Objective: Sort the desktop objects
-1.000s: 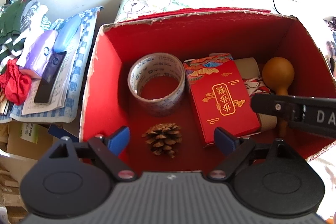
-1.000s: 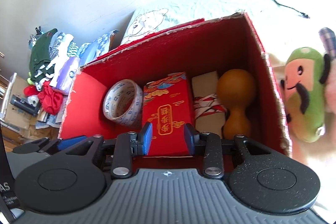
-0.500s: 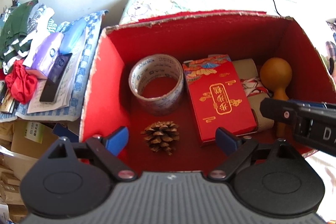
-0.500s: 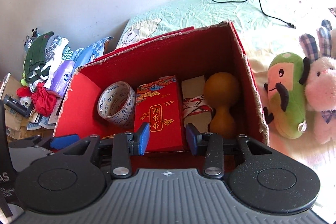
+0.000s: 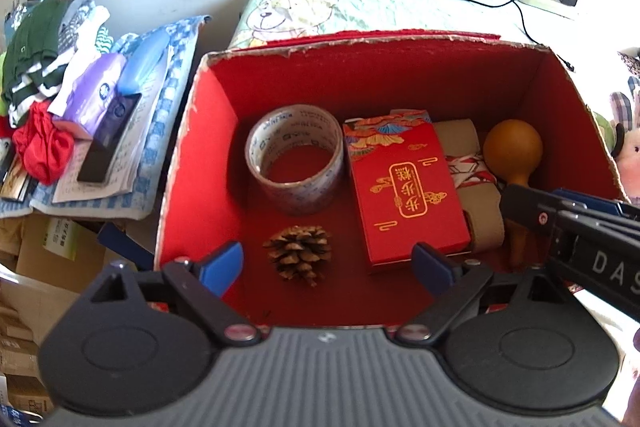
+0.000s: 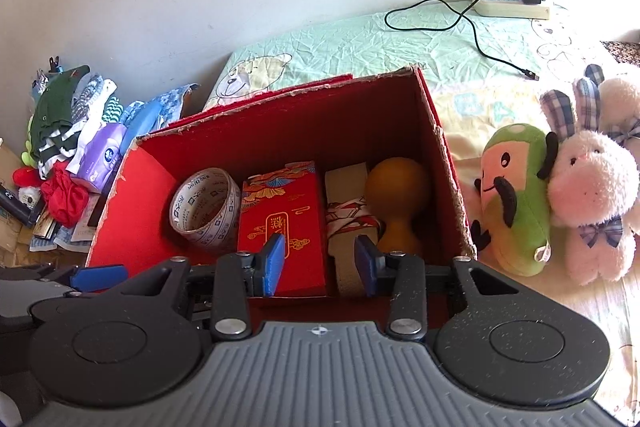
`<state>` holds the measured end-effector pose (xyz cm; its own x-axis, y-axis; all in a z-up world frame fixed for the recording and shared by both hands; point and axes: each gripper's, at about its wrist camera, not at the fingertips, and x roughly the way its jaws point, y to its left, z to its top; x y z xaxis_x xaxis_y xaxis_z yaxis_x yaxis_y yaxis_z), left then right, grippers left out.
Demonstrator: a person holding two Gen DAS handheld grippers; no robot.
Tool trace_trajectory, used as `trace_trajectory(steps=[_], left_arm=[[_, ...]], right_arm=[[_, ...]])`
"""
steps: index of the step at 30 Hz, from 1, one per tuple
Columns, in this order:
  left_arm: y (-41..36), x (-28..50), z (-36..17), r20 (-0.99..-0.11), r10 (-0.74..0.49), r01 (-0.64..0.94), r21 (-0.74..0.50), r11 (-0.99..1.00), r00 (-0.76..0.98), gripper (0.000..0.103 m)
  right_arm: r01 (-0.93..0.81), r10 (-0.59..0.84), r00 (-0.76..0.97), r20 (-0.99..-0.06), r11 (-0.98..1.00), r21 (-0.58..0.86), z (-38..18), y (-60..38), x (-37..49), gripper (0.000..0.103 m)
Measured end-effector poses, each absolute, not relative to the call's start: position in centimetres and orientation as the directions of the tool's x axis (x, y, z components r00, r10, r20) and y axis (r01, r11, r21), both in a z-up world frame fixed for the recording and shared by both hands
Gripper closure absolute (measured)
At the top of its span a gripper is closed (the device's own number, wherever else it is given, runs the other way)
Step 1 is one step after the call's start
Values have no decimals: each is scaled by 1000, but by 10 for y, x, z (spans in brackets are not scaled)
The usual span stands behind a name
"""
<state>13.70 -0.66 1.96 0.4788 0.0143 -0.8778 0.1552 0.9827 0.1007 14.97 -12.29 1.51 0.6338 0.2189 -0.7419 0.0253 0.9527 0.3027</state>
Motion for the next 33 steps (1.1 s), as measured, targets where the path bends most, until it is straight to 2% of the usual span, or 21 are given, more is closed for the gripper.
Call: trace_trajectory(steps=[9, 17, 23, 33], left_arm=[[-14, 111, 48, -819, 58, 110, 146, 983, 571, 10], [-24, 78, 53, -822, 62, 73, 126, 989, 566, 10], [-35, 46, 42, -841, 85, 52, 133, 990, 534, 10], [-40, 6, 12, -888, 108, 33, 137, 990, 448, 9]], right_arm=[[-66, 262, 672, -692, 953, 297, 40, -119, 137, 61], [-93, 257, 700, -666, 958, 271, 54, -134, 95, 60], [-69, 237, 690, -684, 962, 264, 46, -152, 63, 56], [-52, 243, 630, -737, 961, 273, 24, -160, 25, 56]])
